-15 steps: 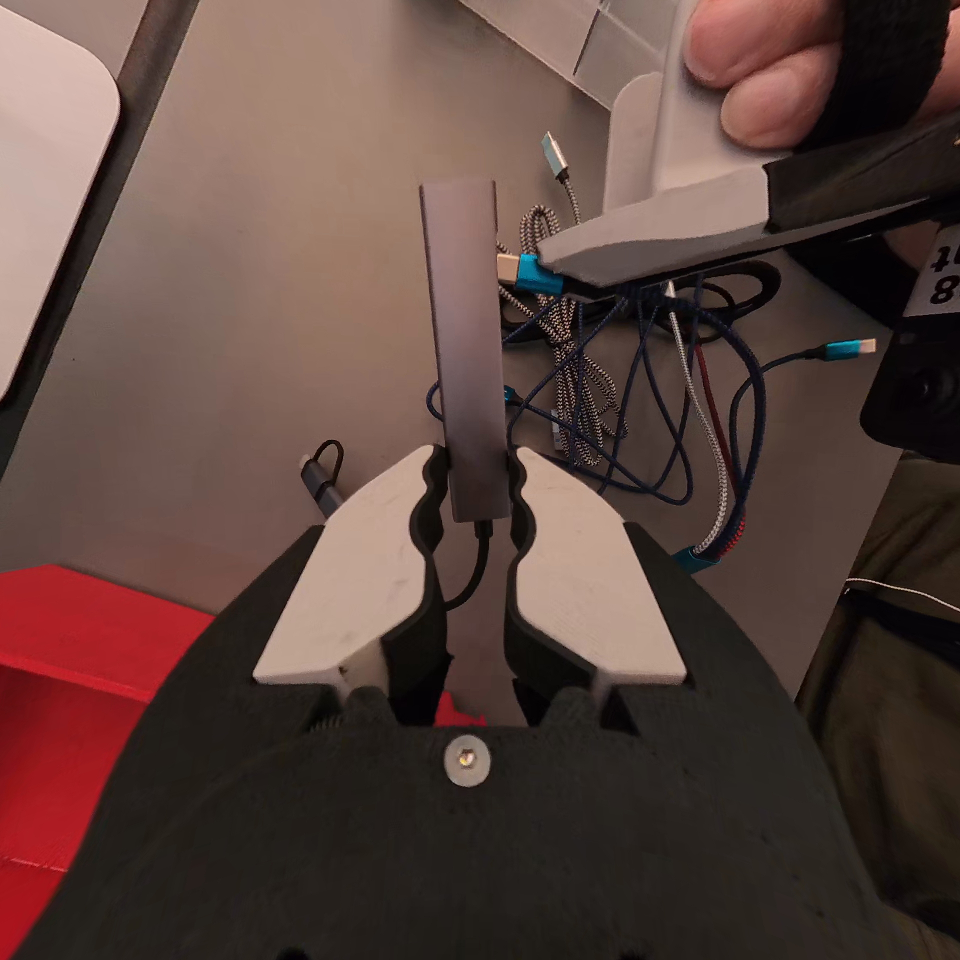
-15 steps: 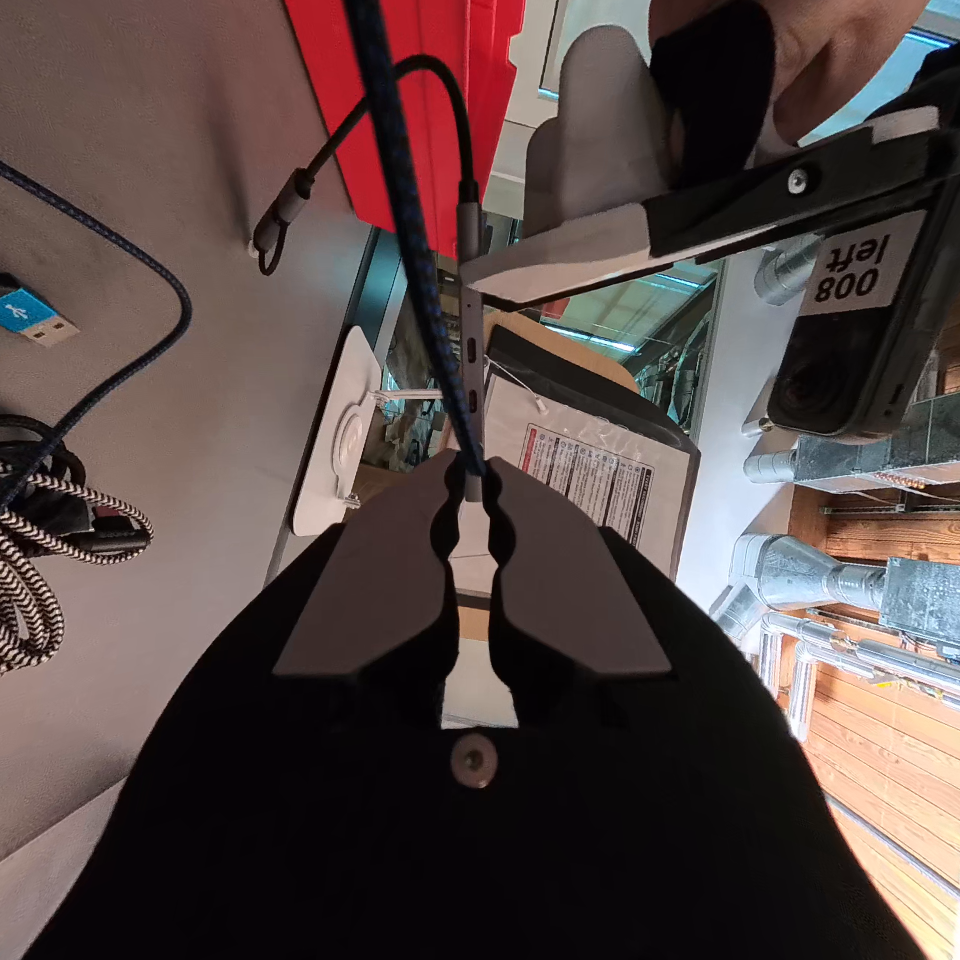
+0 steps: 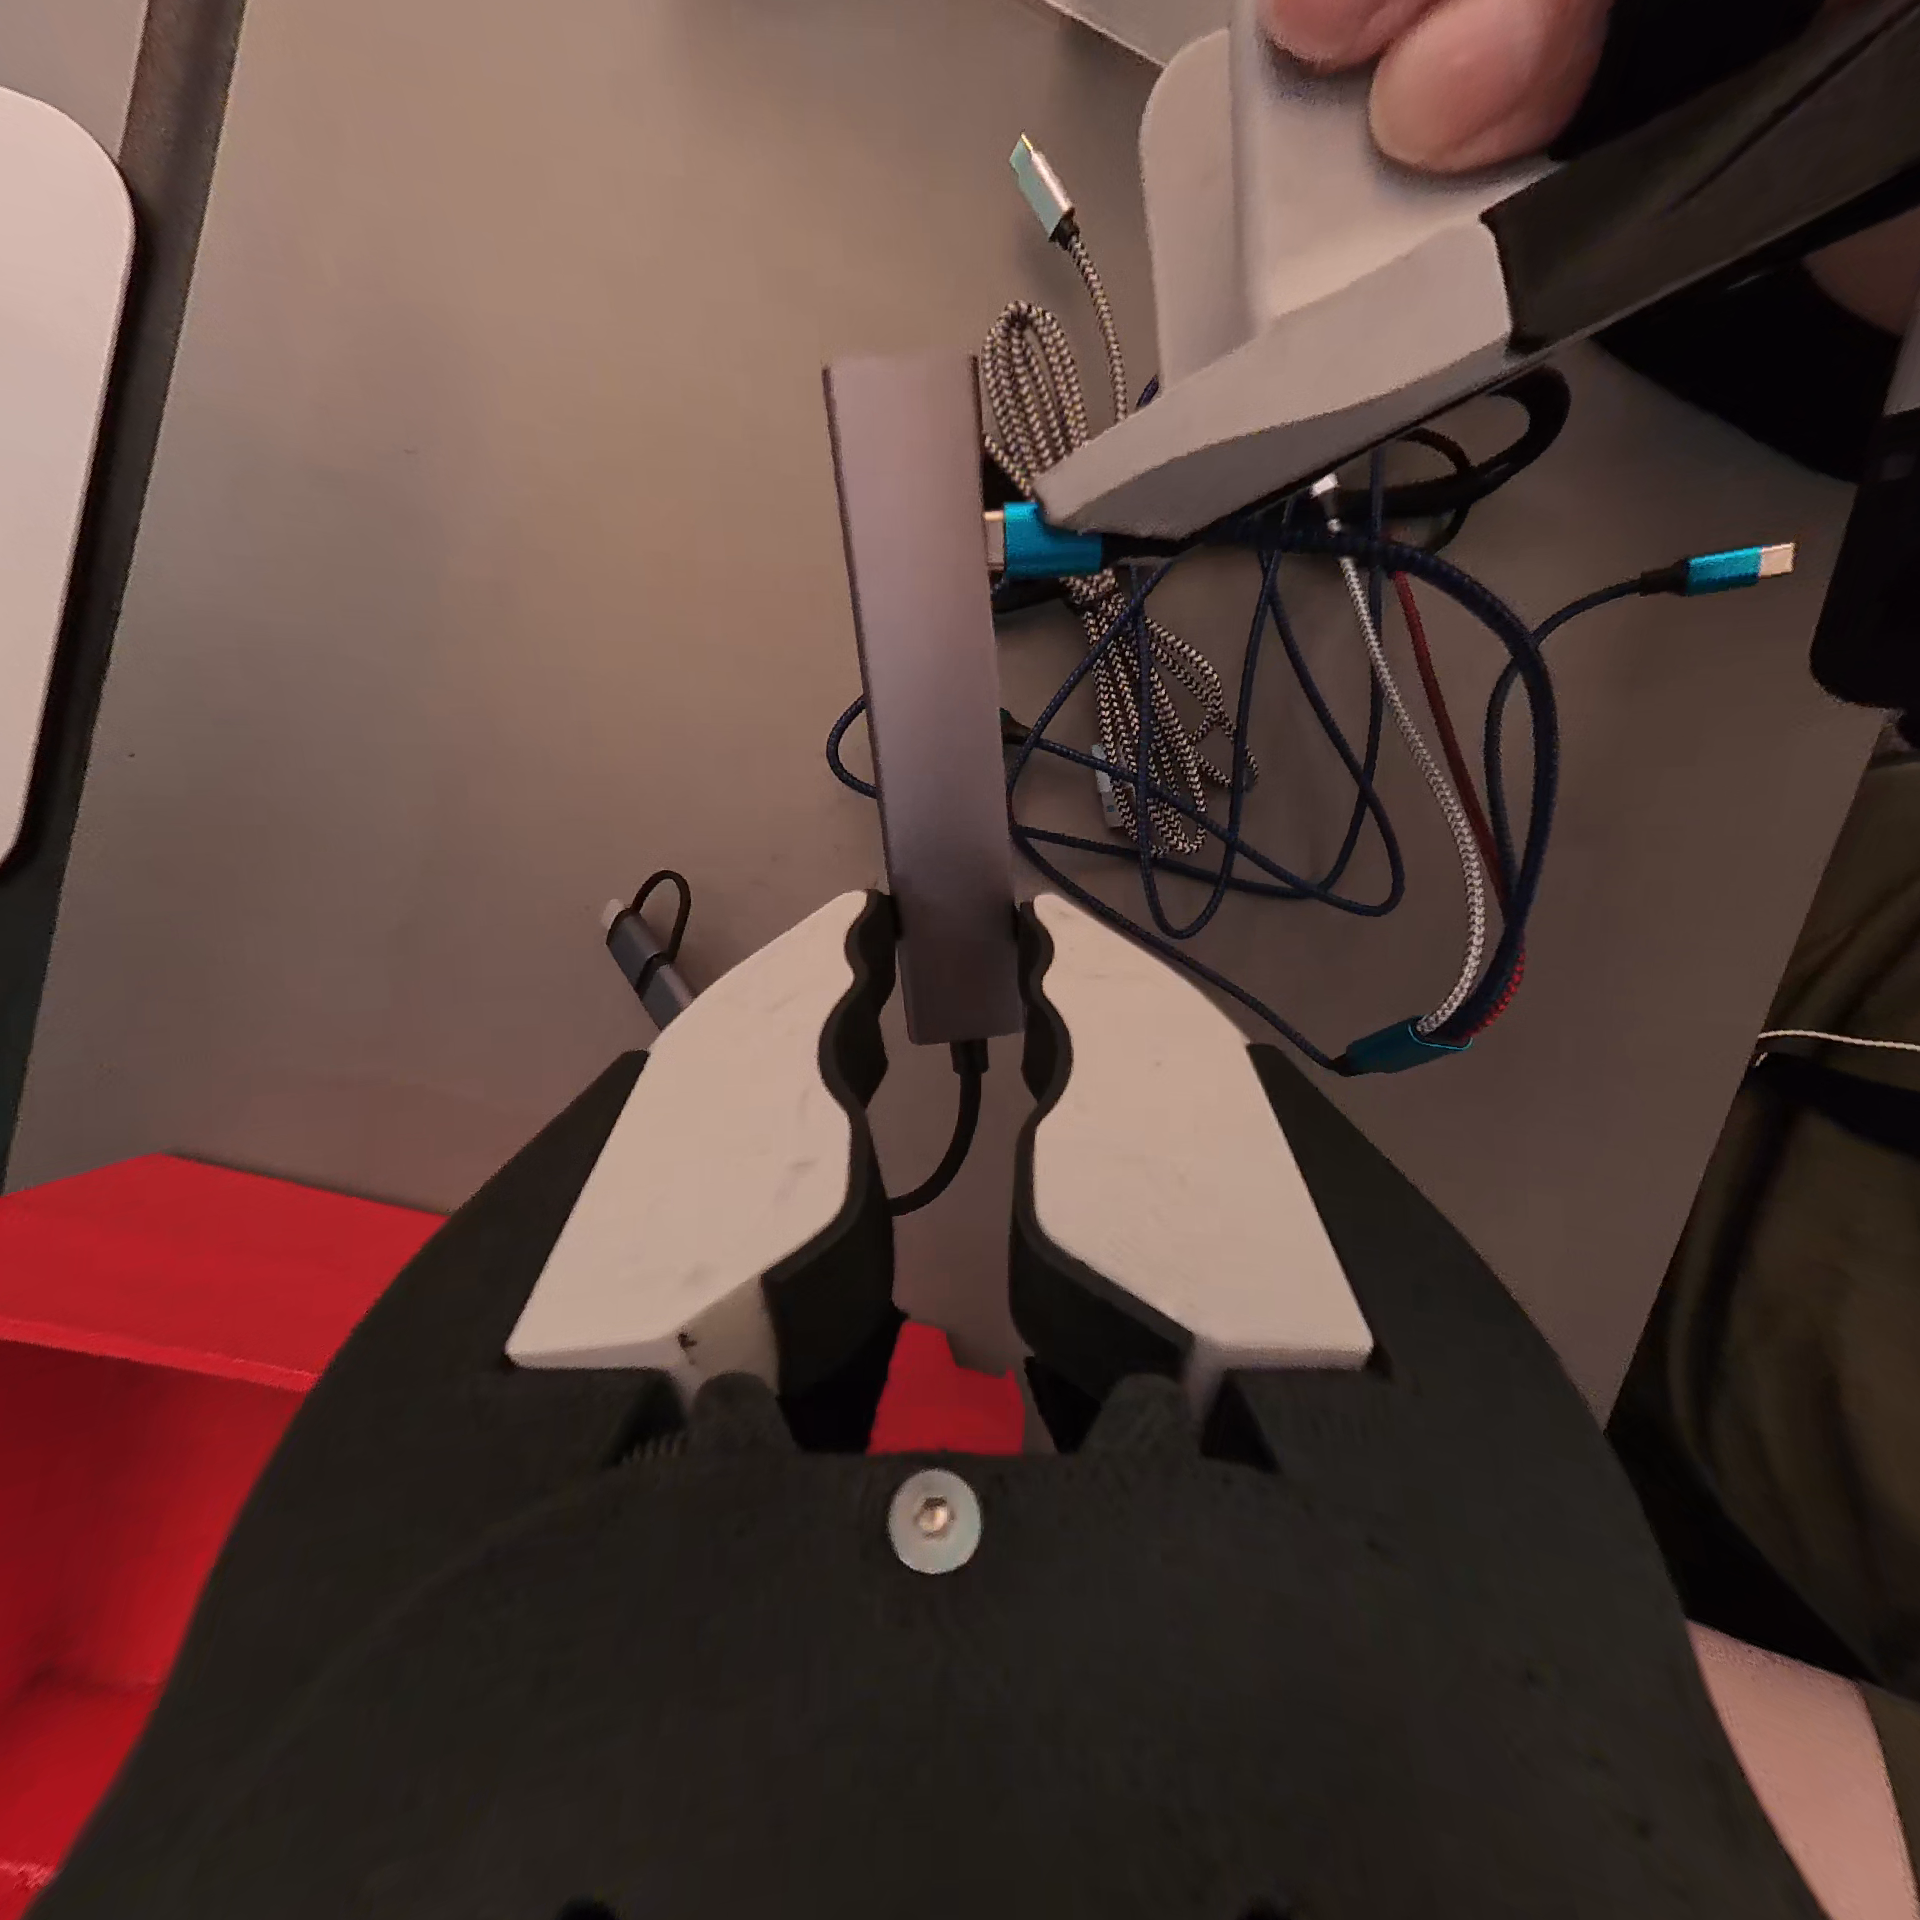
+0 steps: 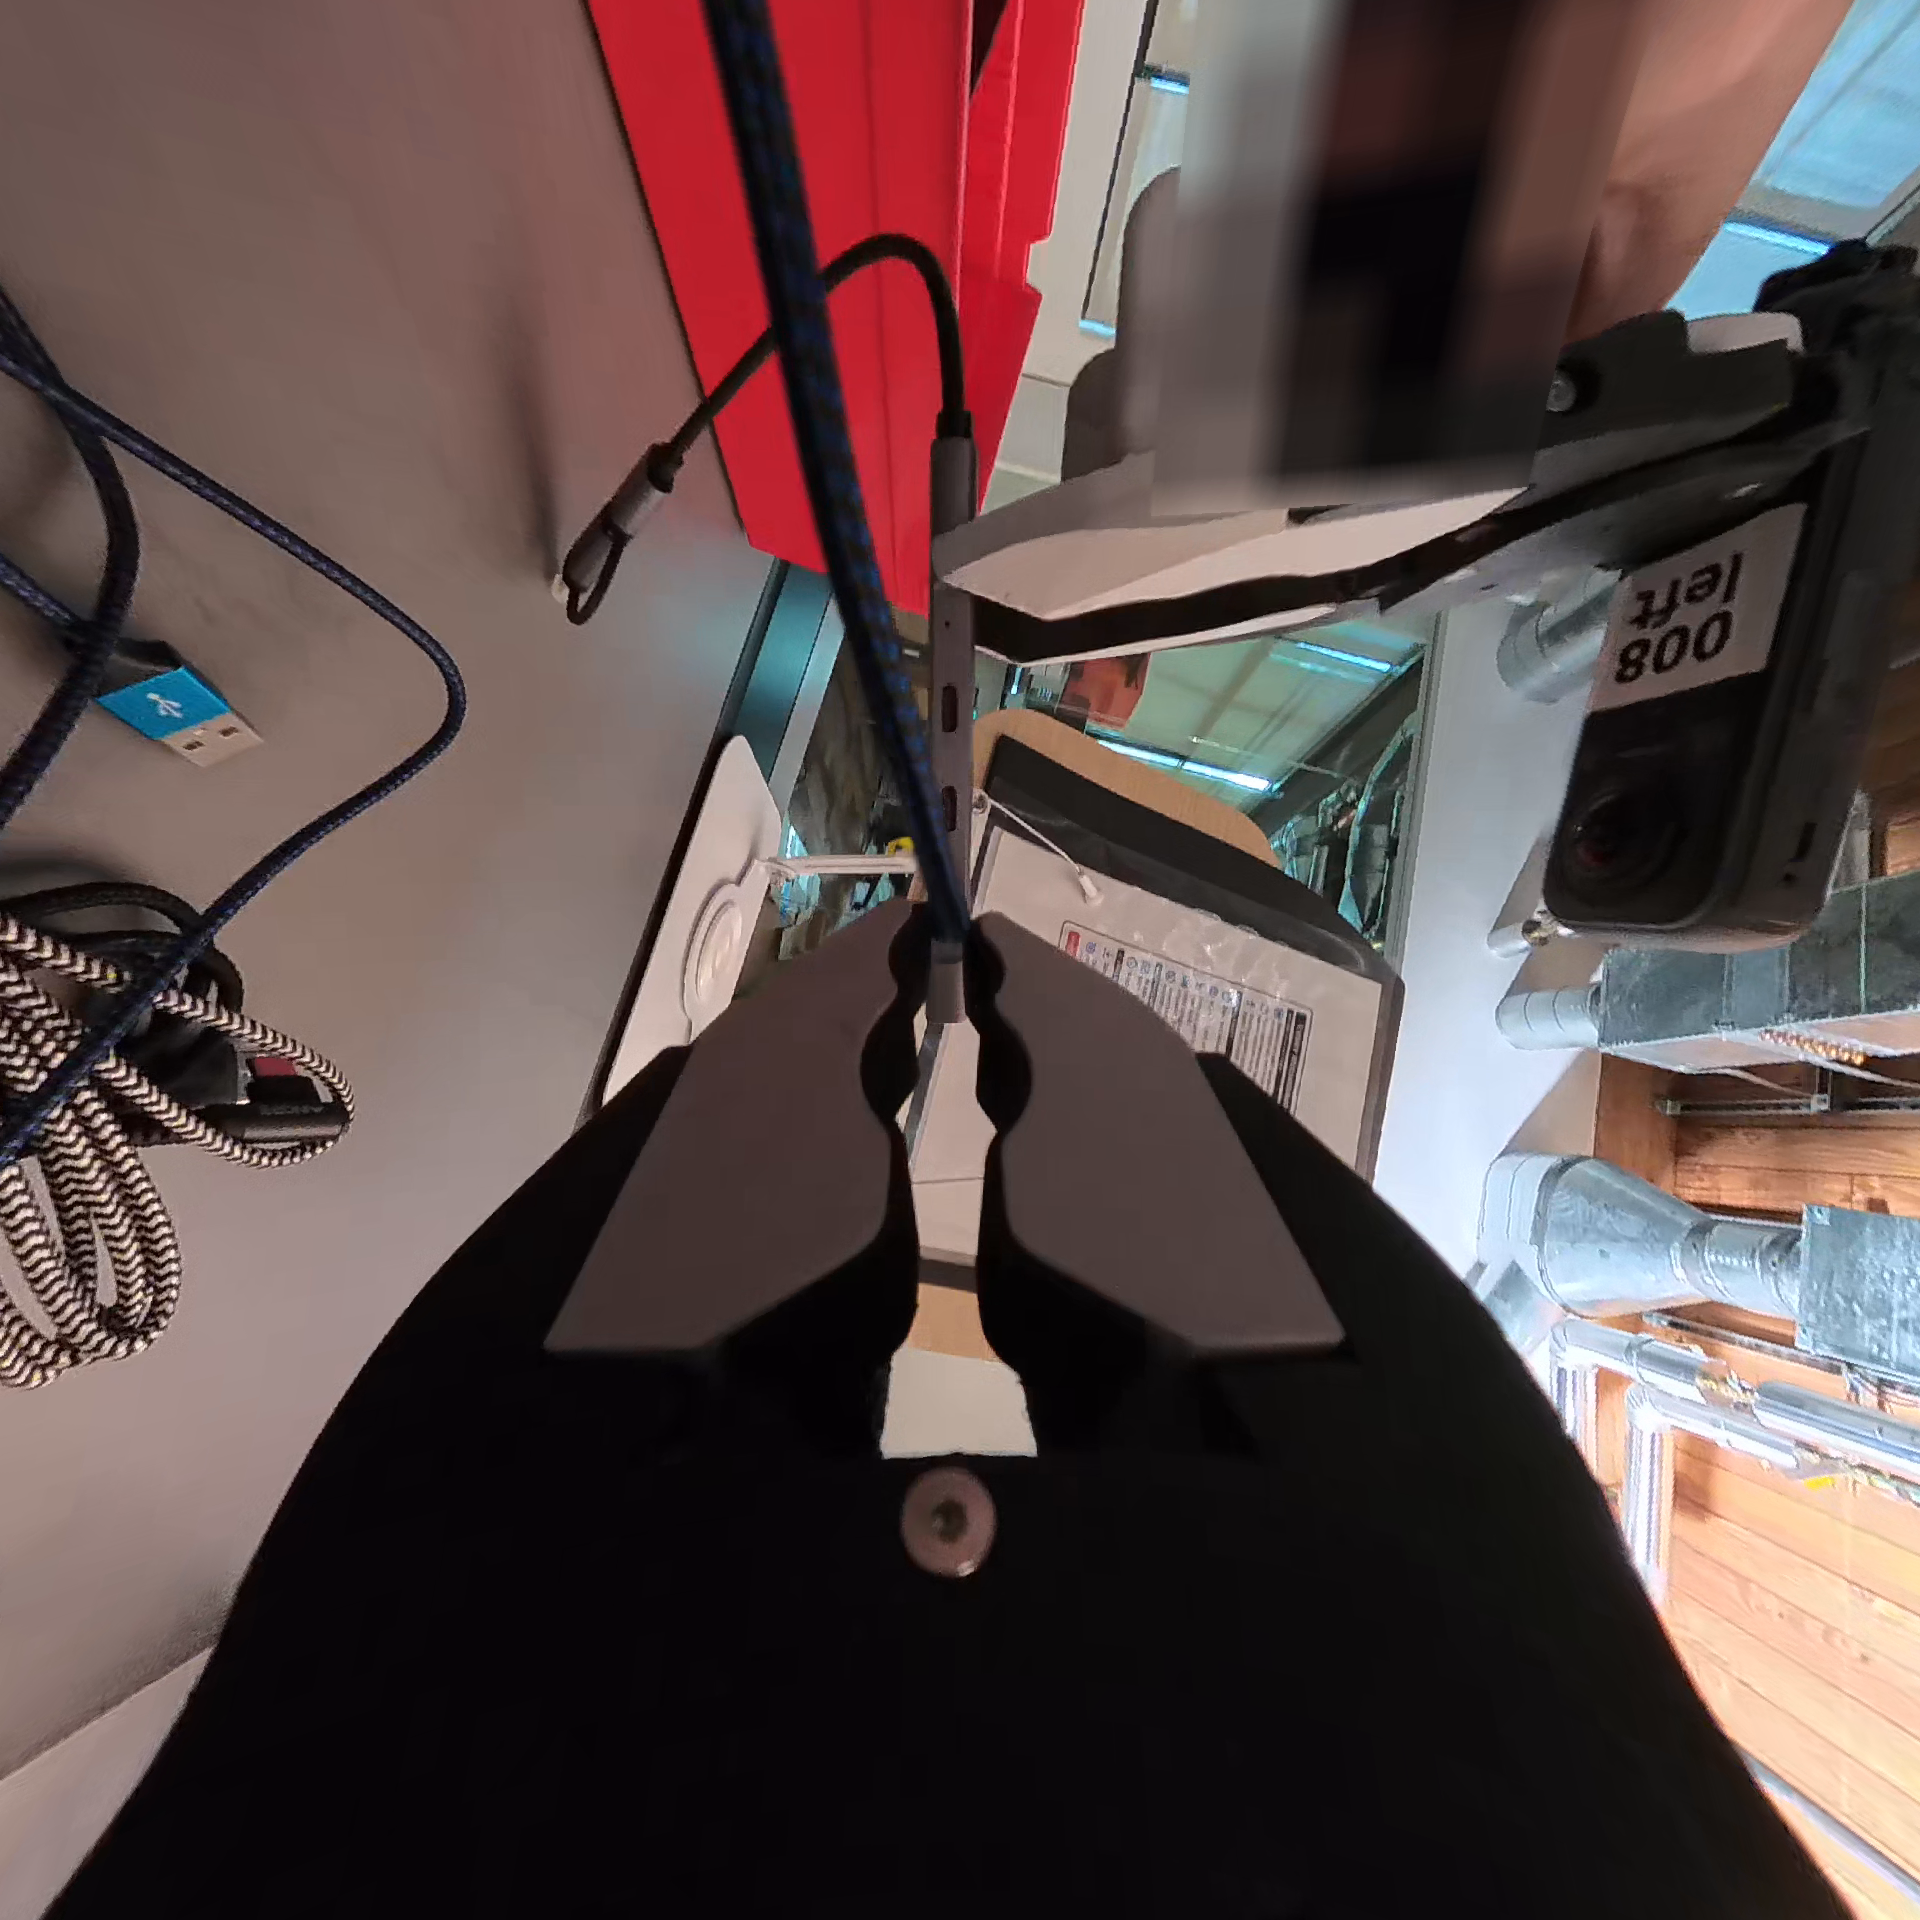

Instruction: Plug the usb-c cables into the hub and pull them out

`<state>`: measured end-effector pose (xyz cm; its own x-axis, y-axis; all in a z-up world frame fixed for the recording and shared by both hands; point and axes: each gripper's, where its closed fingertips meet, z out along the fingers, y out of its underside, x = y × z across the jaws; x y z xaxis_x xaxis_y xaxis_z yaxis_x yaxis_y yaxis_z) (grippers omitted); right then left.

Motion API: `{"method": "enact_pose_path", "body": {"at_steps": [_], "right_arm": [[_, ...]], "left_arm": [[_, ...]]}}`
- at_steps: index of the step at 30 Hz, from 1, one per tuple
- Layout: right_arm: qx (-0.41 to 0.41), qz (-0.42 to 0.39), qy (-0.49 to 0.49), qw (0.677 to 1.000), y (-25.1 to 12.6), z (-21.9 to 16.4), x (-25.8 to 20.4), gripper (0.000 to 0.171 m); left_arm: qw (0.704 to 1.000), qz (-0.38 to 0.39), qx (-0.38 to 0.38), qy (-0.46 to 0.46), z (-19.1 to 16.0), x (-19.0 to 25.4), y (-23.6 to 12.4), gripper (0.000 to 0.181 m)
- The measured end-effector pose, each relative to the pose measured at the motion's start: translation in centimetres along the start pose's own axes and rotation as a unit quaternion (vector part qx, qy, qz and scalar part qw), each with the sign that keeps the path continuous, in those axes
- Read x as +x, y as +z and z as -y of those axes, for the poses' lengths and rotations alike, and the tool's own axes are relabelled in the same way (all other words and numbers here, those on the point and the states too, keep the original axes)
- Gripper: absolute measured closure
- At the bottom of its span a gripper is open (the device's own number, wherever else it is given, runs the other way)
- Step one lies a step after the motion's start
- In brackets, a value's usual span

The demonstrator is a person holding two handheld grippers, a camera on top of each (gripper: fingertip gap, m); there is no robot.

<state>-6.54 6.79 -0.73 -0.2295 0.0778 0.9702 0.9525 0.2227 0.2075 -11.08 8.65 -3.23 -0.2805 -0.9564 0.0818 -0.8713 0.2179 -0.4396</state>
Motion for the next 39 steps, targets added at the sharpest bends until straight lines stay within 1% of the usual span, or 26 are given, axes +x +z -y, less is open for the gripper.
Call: {"method": "enact_pose_path", "body": {"at_steps": [5,10,14,17,18,19,22,26,29,33,37,39], "right_arm": [[-0.009,-0.005,-0.006,1.000,0.1,-0.2,0.1,0.165],[-0.004,-0.032,-0.020,0.999,-0.7,0.1,1.4,0.165],[-0.010,-0.039,-0.032,0.999,-0.9,0.2,1.8,0.165],[-0.008,-0.033,-0.034,0.999,-0.7,0.4,1.5,0.165],[-0.010,-0.030,-0.034,0.999,-0.6,0.3,1.3,0.165],[-0.011,-0.023,-0.035,0.999,-0.5,0.2,0.9,0.165],[-0.013,-0.007,-0.031,0.999,-0.2,-0.1,-0.1,0.165],[-0.005,-0.003,-0.026,1.000,-0.1,0.1,-0.4,0.165],[-0.002,-0.001,-0.022,1.000,0.0,0.3,-0.5,0.165],[0.008,0.016,-0.033,0.999,0.3,0.9,-1.4,0.164],[0.051,0.030,-0.032,0.998,-0.1,2.5,-1.7,0.165],[0.061,0.026,-0.032,0.997,-0.2,3.1,-1.5,0.165]], "left_arm": [[1.000,-0.008,0.005,0.002,0.1,0.2,-0.1,0.159],[1.000,-0.021,0.020,0.011,0.4,0.7,-0.4,0.159],[0.997,-0.063,0.048,-0.005,0.8,0.9,-0.4,0.159],[0.984,-0.135,0.110,-0.040,3.0,1.2,-0.1,0.150],[0.979,-0.152,0.123,-0.059,3.6,1.1,0.3,0.151],[0.979,-0.152,0.119,-0.067,3.7,0.7,1.0,0.159],[0.985,-0.135,0.101,-0.048,3.5,0.3,2.4,0.159],[0.994,-0.073,0.079,0.014,3.1,-0.1,2.7,0.159],[0.997,-0.031,0.058,0.041,2.7,-0.3,2.7,0.159],[0.999,-0.025,0.016,0.041,1.7,-0.3,3.7,0.158],[0.995,-0.026,-0.018,0.096,0.4,0.3,4.0,0.158],[0.993,-0.032,-0.019,0.112,0.1,0.7,3.8,0.159]]}}
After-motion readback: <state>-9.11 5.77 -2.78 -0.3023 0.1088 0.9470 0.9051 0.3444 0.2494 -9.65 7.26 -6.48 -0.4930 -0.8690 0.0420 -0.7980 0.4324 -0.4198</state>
